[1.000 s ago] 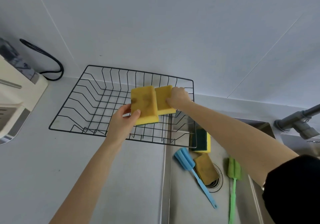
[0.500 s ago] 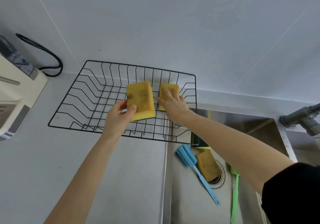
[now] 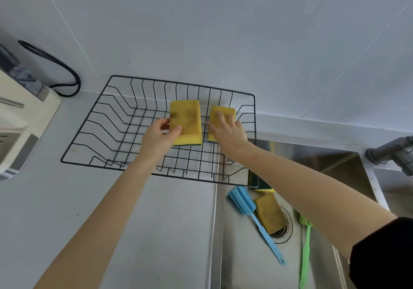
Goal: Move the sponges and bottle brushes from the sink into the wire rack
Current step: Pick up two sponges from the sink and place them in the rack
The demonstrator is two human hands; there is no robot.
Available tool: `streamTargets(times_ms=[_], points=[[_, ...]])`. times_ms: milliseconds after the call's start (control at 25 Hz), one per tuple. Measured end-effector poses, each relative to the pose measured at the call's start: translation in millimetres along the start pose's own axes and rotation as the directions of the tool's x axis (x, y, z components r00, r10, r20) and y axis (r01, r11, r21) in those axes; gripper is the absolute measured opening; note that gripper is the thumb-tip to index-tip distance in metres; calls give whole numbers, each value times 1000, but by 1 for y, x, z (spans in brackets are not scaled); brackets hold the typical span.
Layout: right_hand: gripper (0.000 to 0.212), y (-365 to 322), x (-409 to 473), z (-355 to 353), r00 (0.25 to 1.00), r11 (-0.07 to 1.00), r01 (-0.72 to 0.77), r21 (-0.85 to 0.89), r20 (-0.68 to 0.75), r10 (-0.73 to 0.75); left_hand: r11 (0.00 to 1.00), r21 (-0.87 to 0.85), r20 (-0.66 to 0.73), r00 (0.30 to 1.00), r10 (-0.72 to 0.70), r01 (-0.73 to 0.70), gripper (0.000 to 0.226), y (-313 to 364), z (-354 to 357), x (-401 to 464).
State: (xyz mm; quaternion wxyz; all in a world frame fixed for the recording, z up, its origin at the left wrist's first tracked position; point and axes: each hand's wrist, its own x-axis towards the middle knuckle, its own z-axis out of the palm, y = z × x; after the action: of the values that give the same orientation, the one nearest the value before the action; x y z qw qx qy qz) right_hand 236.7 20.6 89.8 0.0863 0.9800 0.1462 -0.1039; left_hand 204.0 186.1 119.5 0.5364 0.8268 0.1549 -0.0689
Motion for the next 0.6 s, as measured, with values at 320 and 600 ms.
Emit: streamTargets(times_ms=[320, 600], points=[[60, 19, 7, -3, 999, 989, 35, 147, 30, -40, 977, 212, 35, 999, 9, -16, 44, 7, 29, 36], [55, 20, 9, 1, 999, 987, 45, 156, 2, -46, 930, 359, 48, 997, 60, -73, 46, 0, 43, 54]])
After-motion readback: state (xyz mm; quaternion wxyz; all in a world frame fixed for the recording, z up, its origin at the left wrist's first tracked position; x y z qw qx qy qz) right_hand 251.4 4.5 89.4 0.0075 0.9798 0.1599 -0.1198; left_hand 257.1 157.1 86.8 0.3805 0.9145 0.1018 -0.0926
